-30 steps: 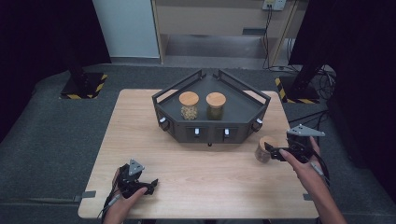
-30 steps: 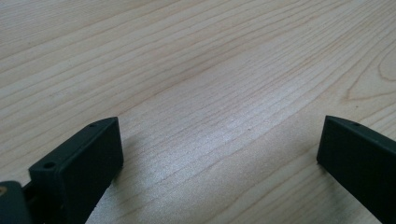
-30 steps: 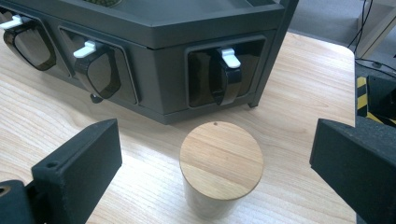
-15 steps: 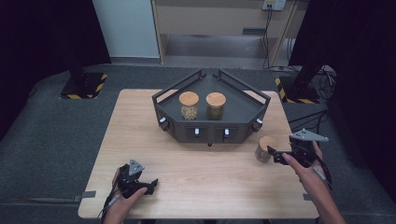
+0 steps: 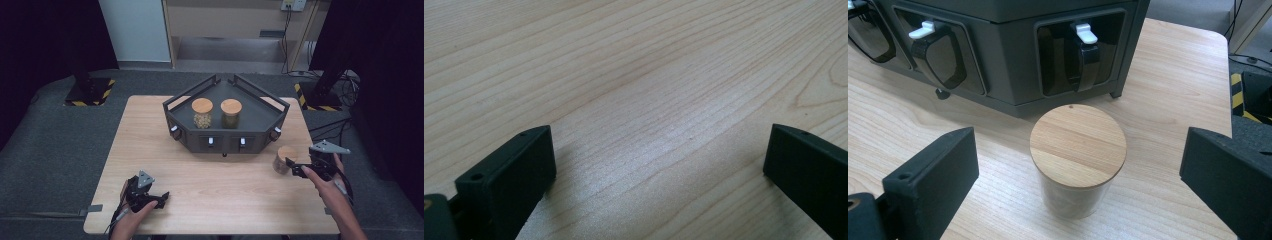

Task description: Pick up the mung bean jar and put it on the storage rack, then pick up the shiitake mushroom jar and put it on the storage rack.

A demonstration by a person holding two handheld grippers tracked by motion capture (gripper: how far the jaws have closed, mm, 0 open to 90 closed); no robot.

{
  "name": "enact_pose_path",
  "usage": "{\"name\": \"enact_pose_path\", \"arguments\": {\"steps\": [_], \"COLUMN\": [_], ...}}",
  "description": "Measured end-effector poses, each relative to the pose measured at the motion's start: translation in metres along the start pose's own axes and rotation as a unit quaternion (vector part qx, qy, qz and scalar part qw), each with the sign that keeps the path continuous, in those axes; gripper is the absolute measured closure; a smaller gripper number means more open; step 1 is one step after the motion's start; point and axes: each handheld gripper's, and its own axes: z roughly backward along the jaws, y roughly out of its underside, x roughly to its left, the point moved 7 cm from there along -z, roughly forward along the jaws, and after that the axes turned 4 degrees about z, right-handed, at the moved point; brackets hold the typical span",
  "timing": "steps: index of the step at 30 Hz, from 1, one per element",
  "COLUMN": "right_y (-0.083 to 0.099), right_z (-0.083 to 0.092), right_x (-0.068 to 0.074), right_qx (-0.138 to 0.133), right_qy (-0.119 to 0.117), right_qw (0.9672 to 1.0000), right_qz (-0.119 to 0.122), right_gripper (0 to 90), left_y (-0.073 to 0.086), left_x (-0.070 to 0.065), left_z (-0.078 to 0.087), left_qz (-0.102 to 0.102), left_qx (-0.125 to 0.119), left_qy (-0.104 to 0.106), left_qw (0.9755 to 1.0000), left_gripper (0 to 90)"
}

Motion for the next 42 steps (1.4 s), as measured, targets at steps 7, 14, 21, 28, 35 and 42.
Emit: {"name": "enact_pose_path", "arguments": {"steps": [7,14,21,28,35,42], "right_y": [0.003,0.010,0.017,0.024,0.034,0.041], "right_z": [-0.001,-0.005,-0.009,-0.012,-0.019,-0.028], "right_x": [0.001,0.001,0.000,-0.001,0.001,0.002], "right_qx": [-0.002,0.001,0.005,0.007,0.012,0.017], "right_qy": [-0.001,0.000,0.000,0.000,-0.002,-0.005], "right_qw": [1.0000,1.0000,0.9999,0.9998,0.9997,0.9996], "right_qz": [-0.002,-0.008,-0.014,-0.019,-0.021,-0.022], "right_gripper": [2.3,2.3,2.4,2.4,2.4,2.4], "left_y": [0.000,0.000,0.000,0.000,0.000,0.000], "left_x": [0.000,0.000,0.000,0.000,0.000,0.000], "left_z": [0.000,0.000,0.000,0.000,0.000,0.000], "left_qz": [0.000,0.000,0.000,0.000,0.000,0.001], "left_qx": [0.000,0.000,0.000,0.000,0.000,-0.001], "left_qy": [0.000,0.000,0.000,0.000,0.000,-0.001], "left_qw": [1.0000,1.0000,1.0000,1.0000,1.0000,1.0000], "left_gripper": [0.0,0.0,0.0,0.0,0.0,0.0]}}
